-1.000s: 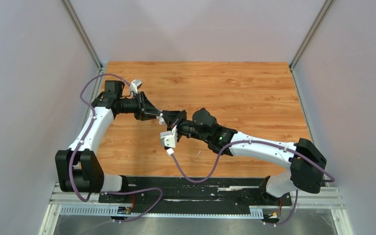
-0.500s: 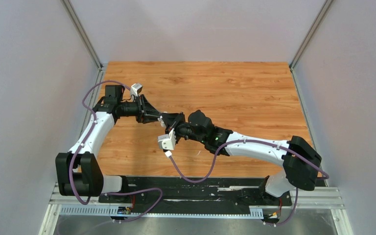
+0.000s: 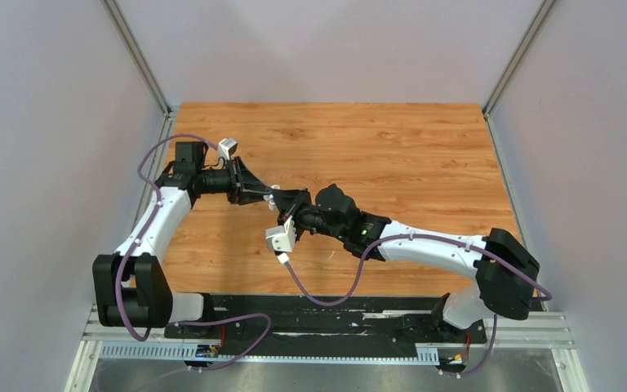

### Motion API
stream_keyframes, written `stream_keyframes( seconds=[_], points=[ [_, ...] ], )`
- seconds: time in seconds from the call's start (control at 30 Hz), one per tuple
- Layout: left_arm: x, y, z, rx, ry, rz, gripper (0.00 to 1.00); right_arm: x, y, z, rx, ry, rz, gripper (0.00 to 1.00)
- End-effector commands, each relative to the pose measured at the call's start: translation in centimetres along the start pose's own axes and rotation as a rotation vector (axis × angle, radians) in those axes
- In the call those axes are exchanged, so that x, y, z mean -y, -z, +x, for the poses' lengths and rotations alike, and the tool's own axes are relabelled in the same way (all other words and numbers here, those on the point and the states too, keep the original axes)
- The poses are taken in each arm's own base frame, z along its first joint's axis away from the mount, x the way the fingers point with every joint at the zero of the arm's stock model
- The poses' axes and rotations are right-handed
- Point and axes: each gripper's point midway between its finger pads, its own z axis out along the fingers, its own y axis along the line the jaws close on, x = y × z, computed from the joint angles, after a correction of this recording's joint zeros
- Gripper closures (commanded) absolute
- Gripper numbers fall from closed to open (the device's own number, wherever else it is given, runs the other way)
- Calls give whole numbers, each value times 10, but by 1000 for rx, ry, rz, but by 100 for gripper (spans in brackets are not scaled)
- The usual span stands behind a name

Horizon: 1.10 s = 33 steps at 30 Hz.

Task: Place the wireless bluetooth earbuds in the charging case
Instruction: Place the earbud in the charging case.

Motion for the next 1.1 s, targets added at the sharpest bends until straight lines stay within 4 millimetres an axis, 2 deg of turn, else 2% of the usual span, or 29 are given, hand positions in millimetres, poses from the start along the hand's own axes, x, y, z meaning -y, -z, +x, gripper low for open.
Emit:
stream_keyframes(
  seconds=[0.0, 0.53, 0.77, 1.03, 1.07],
  points=[
    [14, 4, 4, -8, -38, 49, 100, 4, 12, -6, 11, -2, 0, 100],
    [16, 5, 9, -15, -43, 63, 100, -8, 4, -11, 21, -12, -48, 100],
    [14, 5, 10, -11, -31, 66, 100, -9, -3, -4, -44, -102, -67, 100],
    [19, 6, 8, -3, -48, 88, 100, -12, -1, 6, -113, -204, -74, 100],
    [19, 6, 7, -1, -47, 90, 100, -12, 2, 12, -147, -209, -67, 100]
  ],
)
